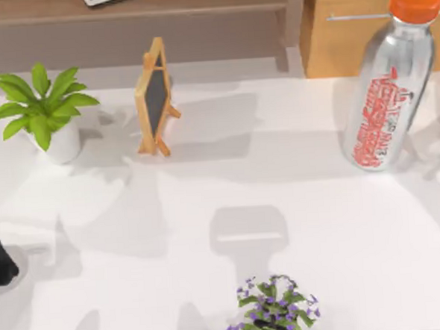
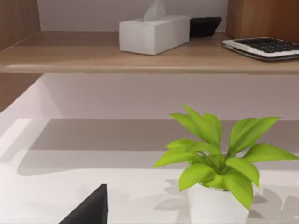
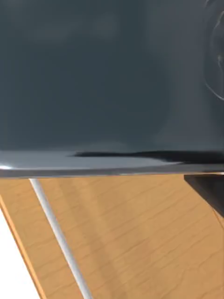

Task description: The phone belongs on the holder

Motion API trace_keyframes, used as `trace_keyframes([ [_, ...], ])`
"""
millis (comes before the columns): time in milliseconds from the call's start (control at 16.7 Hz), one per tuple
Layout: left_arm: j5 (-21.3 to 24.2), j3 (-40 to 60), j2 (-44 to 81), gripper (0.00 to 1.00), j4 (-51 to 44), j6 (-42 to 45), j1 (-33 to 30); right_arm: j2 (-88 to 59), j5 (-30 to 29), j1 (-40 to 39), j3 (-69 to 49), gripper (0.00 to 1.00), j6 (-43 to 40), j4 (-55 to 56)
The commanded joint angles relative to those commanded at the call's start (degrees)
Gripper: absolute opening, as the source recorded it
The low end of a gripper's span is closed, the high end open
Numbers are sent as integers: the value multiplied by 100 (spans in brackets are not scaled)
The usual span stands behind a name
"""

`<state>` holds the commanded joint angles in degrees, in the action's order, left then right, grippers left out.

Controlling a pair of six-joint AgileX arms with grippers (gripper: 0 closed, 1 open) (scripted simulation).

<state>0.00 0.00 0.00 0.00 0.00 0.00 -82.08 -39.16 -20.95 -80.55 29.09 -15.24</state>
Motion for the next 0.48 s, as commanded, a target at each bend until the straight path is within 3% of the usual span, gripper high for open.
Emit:
trace_keyframes([
  [480,0,0,0,100,0,0,0,426,-175,699,2584,0,-465,878],
])
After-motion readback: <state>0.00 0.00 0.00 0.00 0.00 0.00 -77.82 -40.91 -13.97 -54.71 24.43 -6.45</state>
